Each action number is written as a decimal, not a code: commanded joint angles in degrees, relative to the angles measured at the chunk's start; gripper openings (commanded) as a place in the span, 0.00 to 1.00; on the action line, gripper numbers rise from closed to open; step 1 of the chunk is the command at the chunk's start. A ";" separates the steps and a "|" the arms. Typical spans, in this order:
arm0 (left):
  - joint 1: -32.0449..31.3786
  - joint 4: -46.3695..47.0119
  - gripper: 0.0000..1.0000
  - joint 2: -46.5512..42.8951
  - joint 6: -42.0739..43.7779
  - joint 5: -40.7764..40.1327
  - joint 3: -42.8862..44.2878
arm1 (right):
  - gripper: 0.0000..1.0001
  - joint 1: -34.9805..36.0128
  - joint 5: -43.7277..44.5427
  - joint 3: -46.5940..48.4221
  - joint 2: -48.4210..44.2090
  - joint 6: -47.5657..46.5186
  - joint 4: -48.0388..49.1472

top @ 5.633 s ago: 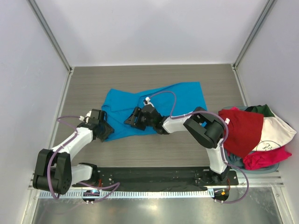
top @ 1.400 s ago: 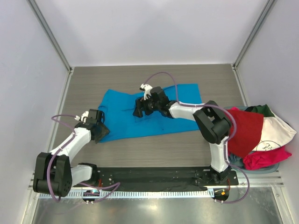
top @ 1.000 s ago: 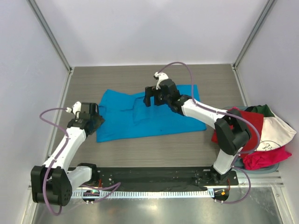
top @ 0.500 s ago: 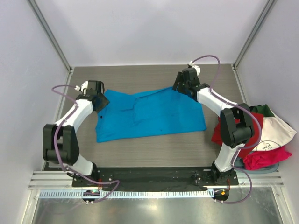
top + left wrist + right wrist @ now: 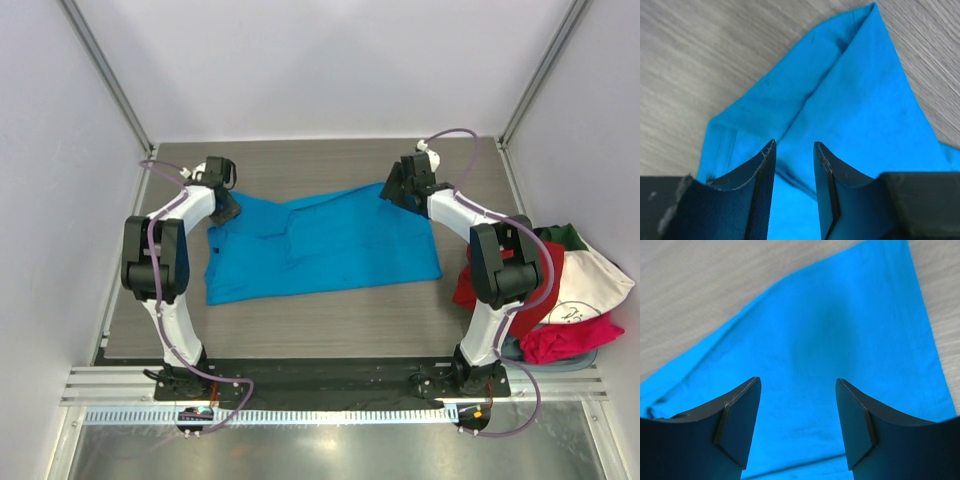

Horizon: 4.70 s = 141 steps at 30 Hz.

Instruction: Fold and stack the t-shirts

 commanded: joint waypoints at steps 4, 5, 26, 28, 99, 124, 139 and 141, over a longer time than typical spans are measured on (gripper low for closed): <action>0.37 -1.10 0.37 3.81 2.36 -1.11 4.33 | 0.67 0.11 -1.09 -1.75 -2.24 -0.83 3.39; 0.37 -1.19 0.36 4.17 2.27 -1.01 4.50 | 0.67 0.20 -1.09 -1.84 -2.33 -0.91 3.48; 0.37 -4.18 0.00 3.03 2.36 0.12 7.84 | 0.68 -0.59 -0.21 -2.46 -2.06 -0.65 3.48; 0.46 -4.26 0.00 2.94 2.18 0.39 8.72 | 0.68 -0.94 -0.03 -2.54 -1.98 -0.30 3.56; 2.40 -4.88 0.00 -13.14 -9.42 18.06 8.02 | 0.01 -7.71 16.40 30.51 20.35 -9.17 -13.13; 3.80 -5.67 0.00 -21.77 -9.25 15.68 1.87 | 0.10 -5.96 9.03 18.20 11.82 -10.93 -2.59; 3.80 2.94 0.41 -14.47 -7.05 15.86 -7.01 | 0.59 -9.82 1.12 17.41 11.38 -4.00 -2.50; 3.71 3.12 0.41 -14.11 -6.70 15.60 -7.10 | 0.60 -10.78 -0.29 17.50 11.38 -2.76 -2.41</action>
